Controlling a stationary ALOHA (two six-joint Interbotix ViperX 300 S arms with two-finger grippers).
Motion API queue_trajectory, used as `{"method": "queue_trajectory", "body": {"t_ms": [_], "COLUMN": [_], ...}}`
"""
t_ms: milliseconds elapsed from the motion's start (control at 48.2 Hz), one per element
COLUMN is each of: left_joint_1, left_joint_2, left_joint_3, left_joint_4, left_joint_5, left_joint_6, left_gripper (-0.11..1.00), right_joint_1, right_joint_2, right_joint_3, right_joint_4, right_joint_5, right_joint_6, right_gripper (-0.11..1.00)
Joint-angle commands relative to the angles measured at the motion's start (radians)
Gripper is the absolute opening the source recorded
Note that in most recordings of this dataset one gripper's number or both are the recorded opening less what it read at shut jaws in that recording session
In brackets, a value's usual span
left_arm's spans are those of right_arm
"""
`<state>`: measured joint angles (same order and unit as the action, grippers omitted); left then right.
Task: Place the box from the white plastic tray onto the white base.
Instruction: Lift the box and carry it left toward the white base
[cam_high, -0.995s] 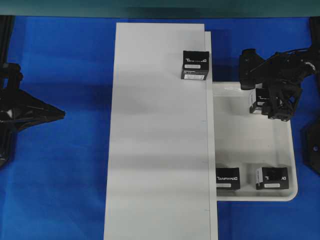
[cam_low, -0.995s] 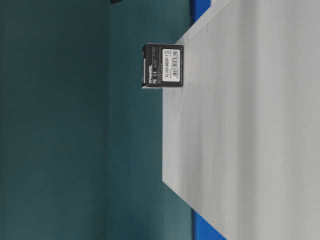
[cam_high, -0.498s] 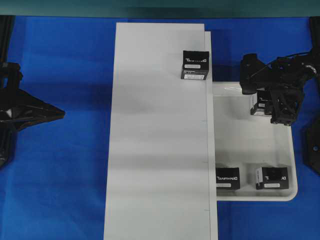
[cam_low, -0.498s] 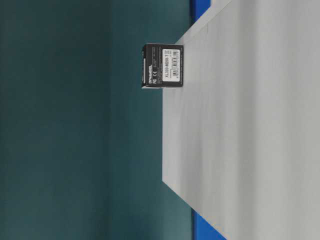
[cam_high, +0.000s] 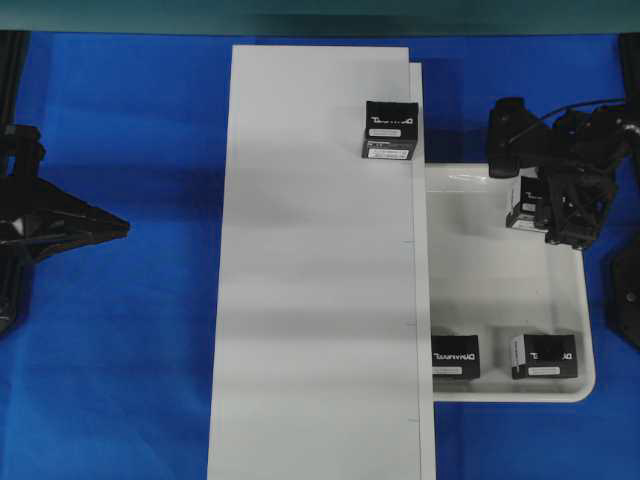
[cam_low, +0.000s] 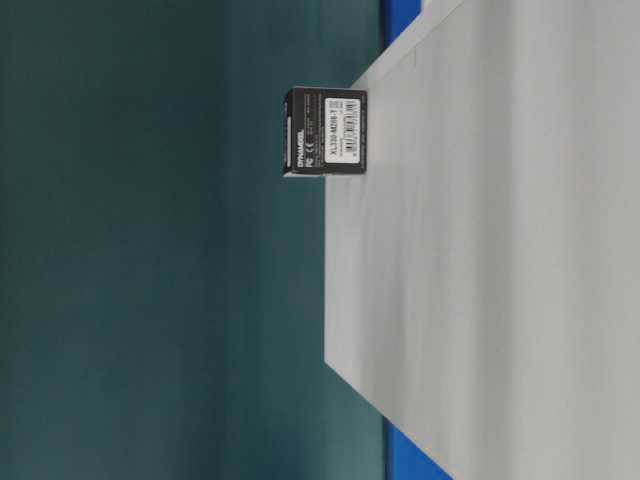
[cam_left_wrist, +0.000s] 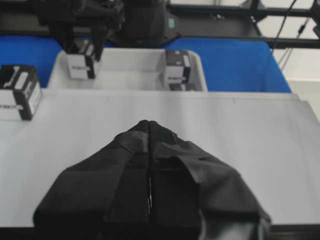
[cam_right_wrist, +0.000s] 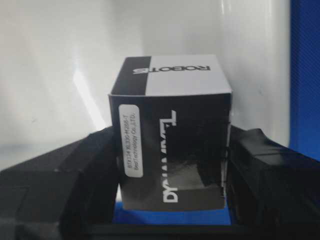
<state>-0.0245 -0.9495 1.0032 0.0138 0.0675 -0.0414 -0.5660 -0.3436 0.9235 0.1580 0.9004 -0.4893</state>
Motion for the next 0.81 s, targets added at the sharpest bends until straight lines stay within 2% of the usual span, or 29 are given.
{"method": "queue_trajectory", "body": {"t_ms": [0, 187, 373, 788], "left_joint_1": [-0.002, -0.006, -0.006, -0.005], "left_joint_2": [0.006, 0.003, 0.006, 0.005], "left_joint_3": [-0.031, -0.032, -0.032, -0.034], "left_joint_4": [0.002, 0.000, 0.002, 0.000], "left_joint_5": [-0.008, -0.006, -0.002, -0.002], "left_joint_6": [-0.002, -0.002, -0.002, -0.002], "left_gripper": [-0.07, -0.07, -0.07, -0.07], "right_joint_1": [0.012, 0.025, 0.035, 0.089], "right_joint_2": [-0.032, -0.098, -0.158, -0.213], "right_joint_3": [-0.057, -0.172, -0.270, -0.390], "right_joint_4": [0.005, 0.009, 0.041, 0.049], "right_joint_5": [0.067, 0.239, 0.354, 0.460], "right_joint_6": [0.017, 0.074, 0.126, 0.213], "right_gripper": [0.58, 0.58, 0.58, 0.58]}}
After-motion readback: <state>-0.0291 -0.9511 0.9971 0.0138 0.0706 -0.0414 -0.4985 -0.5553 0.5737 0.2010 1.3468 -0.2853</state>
